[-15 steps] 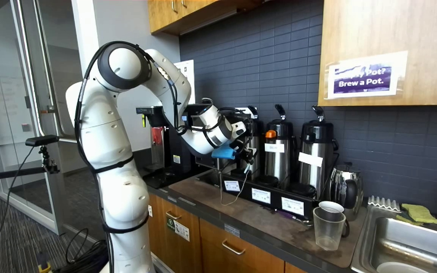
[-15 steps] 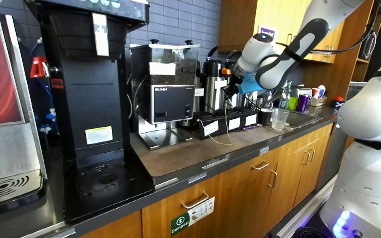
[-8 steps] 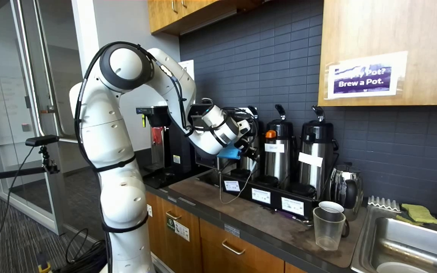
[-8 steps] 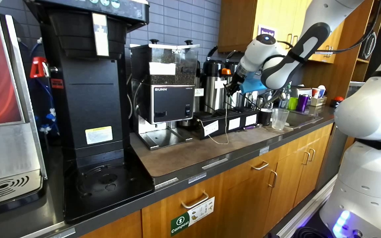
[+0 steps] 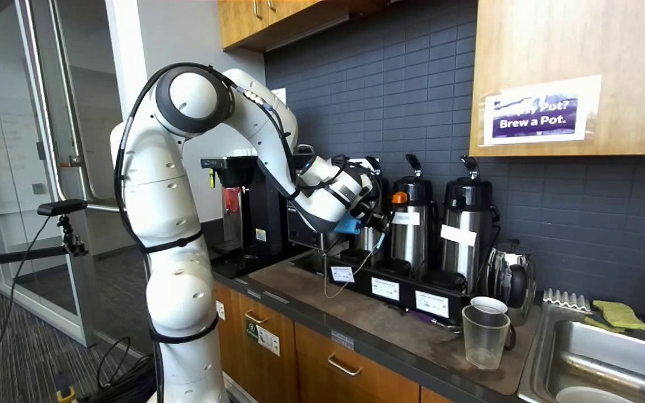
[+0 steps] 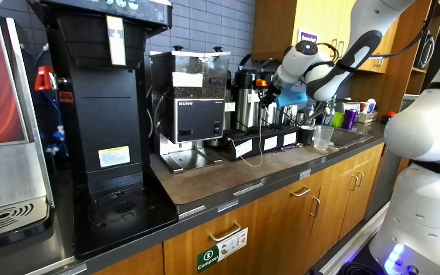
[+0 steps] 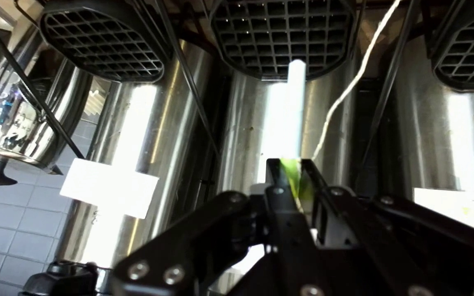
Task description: Pick up the black marker from the counter and put it in the black bowl in the middle
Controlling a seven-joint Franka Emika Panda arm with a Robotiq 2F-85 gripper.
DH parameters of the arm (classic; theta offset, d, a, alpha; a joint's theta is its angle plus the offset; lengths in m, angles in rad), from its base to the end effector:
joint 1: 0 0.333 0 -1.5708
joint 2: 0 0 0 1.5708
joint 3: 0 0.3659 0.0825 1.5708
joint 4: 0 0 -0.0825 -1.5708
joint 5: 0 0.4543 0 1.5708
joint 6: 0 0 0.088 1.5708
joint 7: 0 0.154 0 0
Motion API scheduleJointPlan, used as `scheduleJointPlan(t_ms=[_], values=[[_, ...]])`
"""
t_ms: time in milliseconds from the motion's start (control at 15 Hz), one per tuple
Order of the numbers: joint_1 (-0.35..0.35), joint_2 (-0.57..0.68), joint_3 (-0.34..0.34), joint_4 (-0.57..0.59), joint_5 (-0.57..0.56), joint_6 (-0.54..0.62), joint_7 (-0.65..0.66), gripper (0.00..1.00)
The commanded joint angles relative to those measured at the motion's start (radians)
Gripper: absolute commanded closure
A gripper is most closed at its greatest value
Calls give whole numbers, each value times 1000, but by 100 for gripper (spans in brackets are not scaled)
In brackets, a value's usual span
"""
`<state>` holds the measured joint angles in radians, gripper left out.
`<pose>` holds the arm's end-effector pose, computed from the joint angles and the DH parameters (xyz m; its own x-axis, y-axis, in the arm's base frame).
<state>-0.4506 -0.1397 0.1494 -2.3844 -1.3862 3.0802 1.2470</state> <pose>0.5681 -0.0952 0.3973 0.6514 -0.0422 0.7576 -0.2540 -0.9530 0.1654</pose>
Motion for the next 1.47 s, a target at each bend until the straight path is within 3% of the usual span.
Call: scheduleJointPlan(t_ms=[0,933,1400], values=[[-12,25,22,63,-200,3,210,97],[49,154,19,155,-885,-103,945,97],[62,239,33,192,-1062,-191,1132,97]])
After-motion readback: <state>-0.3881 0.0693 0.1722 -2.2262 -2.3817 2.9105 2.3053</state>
